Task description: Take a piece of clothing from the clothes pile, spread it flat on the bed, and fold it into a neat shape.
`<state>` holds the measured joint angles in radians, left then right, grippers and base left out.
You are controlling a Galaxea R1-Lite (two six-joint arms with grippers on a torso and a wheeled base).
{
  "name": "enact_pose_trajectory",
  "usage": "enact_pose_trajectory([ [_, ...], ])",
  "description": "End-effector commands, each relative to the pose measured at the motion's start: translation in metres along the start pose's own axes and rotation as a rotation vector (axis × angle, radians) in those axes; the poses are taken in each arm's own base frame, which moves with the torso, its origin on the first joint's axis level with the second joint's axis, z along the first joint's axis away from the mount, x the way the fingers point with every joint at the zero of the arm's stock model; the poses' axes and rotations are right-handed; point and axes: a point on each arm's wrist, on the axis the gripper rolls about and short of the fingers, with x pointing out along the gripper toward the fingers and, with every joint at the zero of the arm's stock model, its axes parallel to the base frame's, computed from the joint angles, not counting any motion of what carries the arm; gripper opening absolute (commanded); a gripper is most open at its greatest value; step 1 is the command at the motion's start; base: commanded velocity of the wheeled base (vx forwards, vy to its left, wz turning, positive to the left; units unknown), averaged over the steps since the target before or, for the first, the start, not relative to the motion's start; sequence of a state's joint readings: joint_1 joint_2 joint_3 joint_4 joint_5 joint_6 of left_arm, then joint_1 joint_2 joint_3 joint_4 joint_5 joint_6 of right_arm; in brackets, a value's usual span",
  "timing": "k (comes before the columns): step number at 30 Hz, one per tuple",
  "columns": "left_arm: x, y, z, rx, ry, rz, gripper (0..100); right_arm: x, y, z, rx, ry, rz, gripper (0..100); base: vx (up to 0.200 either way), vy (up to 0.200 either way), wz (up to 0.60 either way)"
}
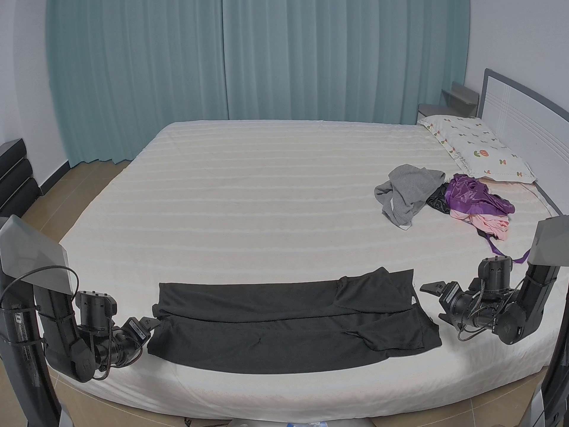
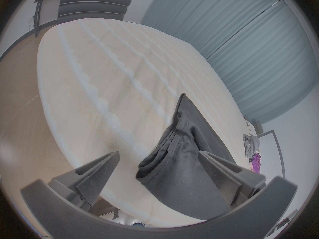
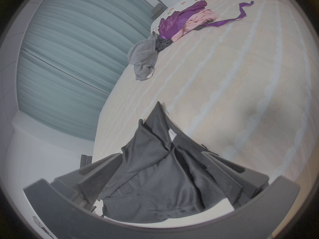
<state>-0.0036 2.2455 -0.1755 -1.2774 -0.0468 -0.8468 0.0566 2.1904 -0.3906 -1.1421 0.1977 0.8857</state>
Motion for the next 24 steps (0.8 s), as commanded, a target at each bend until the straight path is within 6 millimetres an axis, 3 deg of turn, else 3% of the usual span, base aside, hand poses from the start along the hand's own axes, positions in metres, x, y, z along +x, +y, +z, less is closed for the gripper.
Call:
enact_pose_trajectory([
  [1, 0.005, 0.0, -0.004, 0.009, 0.014, 0.005, 100, 0.002, -0.006, -0.003, 0.008, 0.015, -0.023, 100, 0.0, 0.0, 0.0],
  [9, 0.016, -0.007, -0.008, 0.047, -0.003, -0.026, 100, 0.002, -0.006, -0.004, 0.009, 0.018, -0.024, 100, 0.0, 0.0, 0.0],
  [12, 0.031, -0.004, -0.015, 0.127, -0.055, 0.036, 100, 0.001, -0.005, -0.003, 0.012, 0.014, -0.02, 100, 0.0, 0.0, 0.0],
  [13, 0.032, -0.003, -0.017, 0.14, -0.064, 0.051, 0, 0.001, -0.005, -0.003, 0.012, 0.014, -0.02, 100, 0.0, 0.0, 0.0],
  [24, 0.01, 0.017, -0.023, 0.121, -0.068, 0.139, 0, -0.004, -0.005, 0.001, 0.016, -0.002, -0.016, 100, 0.0, 0.0, 0.0],
])
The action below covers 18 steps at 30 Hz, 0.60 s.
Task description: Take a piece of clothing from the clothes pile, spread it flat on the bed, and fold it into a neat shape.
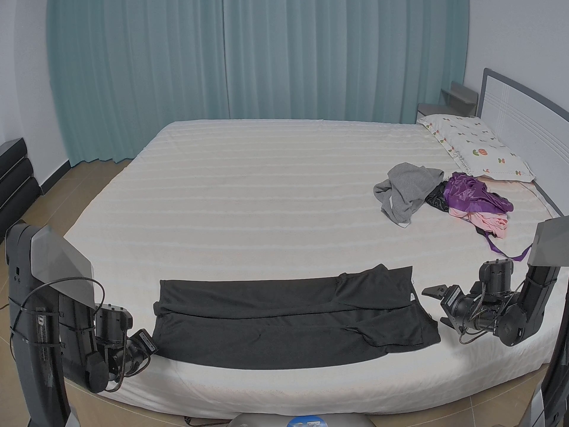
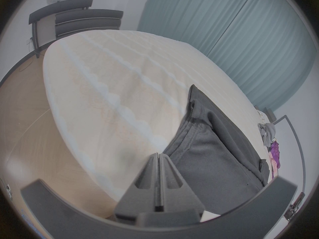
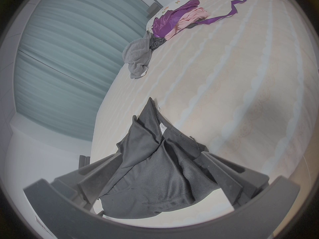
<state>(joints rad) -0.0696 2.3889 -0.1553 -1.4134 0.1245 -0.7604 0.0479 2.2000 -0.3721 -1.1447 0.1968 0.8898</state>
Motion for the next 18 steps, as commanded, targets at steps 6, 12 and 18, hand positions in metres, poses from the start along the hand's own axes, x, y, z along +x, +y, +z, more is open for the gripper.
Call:
enact_pose_trajectory([
  [6, -0.018, 0.014, -0.005, -0.007, -0.01, 0.018, 0, -0.004, 0.0, 0.002, 0.003, -0.008, 0.003, 100, 0.0, 0.0, 0.0],
  [12, -0.023, 0.018, -0.007, -0.005, 0.003, 0.031, 0, -0.004, 0.0, 0.002, 0.003, -0.008, 0.003, 100, 0.0, 0.0, 0.0],
  [18, -0.023, 0.017, -0.007, -0.008, 0.0, 0.028, 0, -0.005, 0.0, 0.001, 0.003, -0.007, 0.002, 100, 0.0, 0.0, 0.0],
])
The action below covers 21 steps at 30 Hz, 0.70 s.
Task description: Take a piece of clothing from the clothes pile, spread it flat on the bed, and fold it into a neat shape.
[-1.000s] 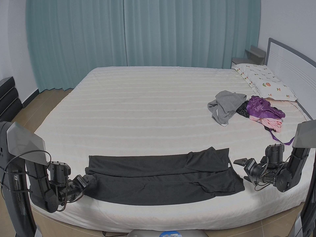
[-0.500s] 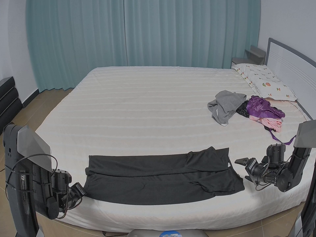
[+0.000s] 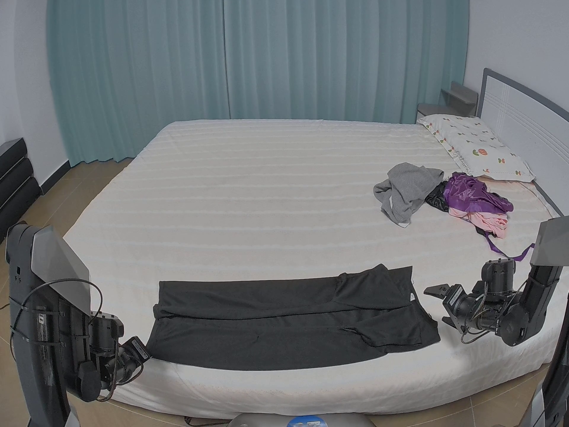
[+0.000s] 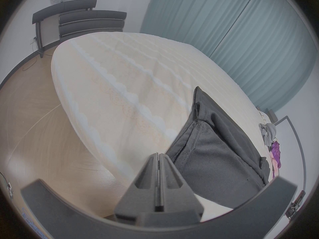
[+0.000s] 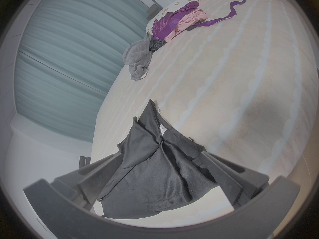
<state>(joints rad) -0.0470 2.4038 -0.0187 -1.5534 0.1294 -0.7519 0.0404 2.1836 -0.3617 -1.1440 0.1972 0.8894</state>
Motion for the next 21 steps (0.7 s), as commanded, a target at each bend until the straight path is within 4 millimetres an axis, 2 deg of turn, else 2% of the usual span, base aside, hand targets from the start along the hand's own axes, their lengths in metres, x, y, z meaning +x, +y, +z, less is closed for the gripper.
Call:
enact_pose_trajectory([
  [1, -0.003, 0.002, -0.001, -0.004, 0.005, 0.006, 0, 0.0, 0.0, 0.0, 0.0, 0.001, 0.001, 100, 0.0, 0.0, 0.0],
  [3, -0.003, 0.002, -0.001, -0.007, 0.008, 0.003, 0, -0.002, 0.0, -0.001, -0.001, 0.002, 0.0, 100, 0.0, 0.0, 0.0],
  [4, -0.003, 0.002, -0.001, -0.009, 0.009, -0.001, 100, -0.004, 0.001, -0.001, -0.005, -0.001, 0.001, 100, 0.0, 0.0, 0.0],
  [10, -0.002, -0.001, 0.001, -0.018, 0.019, -0.035, 100, -0.032, 0.008, -0.012, -0.119, 0.025, 0.011, 100, 0.0, 0.0, 0.0],
  [17, 0.002, -0.006, 0.001, -0.062, 0.037, -0.083, 100, -0.023, 0.006, -0.014, -0.148, 0.04, -0.015, 100, 0.0, 0.0, 0.0],
  [21, 0.004, -0.01, -0.003, -0.041, 0.045, -0.096, 100, -0.024, 0.007, -0.021, -0.162, 0.063, -0.016, 100, 0.0, 0.0, 0.0],
])
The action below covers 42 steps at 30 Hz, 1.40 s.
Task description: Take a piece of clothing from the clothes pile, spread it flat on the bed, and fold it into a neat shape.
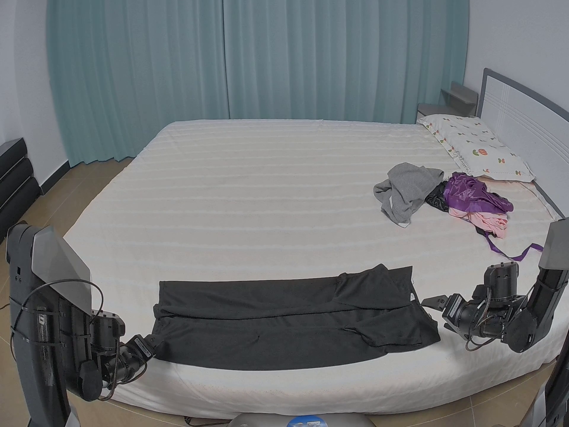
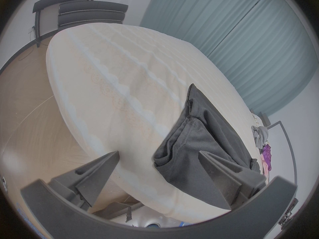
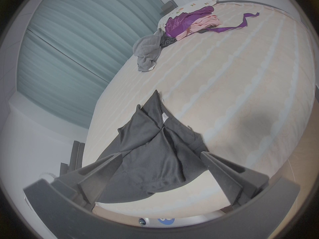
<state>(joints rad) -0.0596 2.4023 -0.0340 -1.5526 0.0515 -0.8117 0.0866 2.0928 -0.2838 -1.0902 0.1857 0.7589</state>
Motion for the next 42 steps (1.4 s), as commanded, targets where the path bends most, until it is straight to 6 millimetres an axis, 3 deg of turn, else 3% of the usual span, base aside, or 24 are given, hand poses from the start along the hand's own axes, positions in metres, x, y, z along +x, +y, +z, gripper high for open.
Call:
enact_pose_trajectory([
  [1, 0.003, -0.006, -0.002, 0.017, -0.002, -0.026, 100, -0.003, 0.0, -0.007, -0.008, 0.023, -0.004, 100, 0.0, 0.0, 0.0],
  [9, 0.016, -0.017, -0.007, 0.055, -0.022, -0.051, 100, -0.016, -0.011, -0.027, -0.02, 0.076, -0.039, 100, 0.0, 0.0, 0.0],
  [10, 0.017, -0.017, -0.007, 0.057, -0.025, -0.05, 0, -0.018, -0.011, -0.03, -0.025, 0.088, -0.044, 100, 0.0, 0.0, 0.0],
  [16, 0.016, -0.017, -0.006, 0.046, -0.036, -0.046, 0, -0.011, -0.015, -0.048, -0.04, 0.173, -0.085, 100, 0.0, 0.0, 0.0],
  [28, 0.014, -0.014, -0.002, 0.03, -0.044, -0.037, 0, 0.032, -0.014, -0.044, -0.038, 0.103, -0.143, 100, 0.0, 0.0, 0.0],
  [29, 0.014, -0.014, -0.002, 0.03, -0.044, -0.037, 0, 0.035, -0.012, -0.043, -0.033, 0.095, -0.141, 0, 0.0, 0.0, 0.0],
  [37, 0.016, -0.014, -0.002, 0.029, -0.043, -0.036, 0, 0.037, -0.009, -0.042, -0.024, 0.083, -0.129, 0, 0.0, 0.0, 0.0],
  [42, 0.015, -0.014, 0.002, 0.023, -0.06, -0.04, 0, 0.02, -0.007, -0.041, -0.008, 0.055, -0.104, 0, 0.0, 0.0, 0.0],
])
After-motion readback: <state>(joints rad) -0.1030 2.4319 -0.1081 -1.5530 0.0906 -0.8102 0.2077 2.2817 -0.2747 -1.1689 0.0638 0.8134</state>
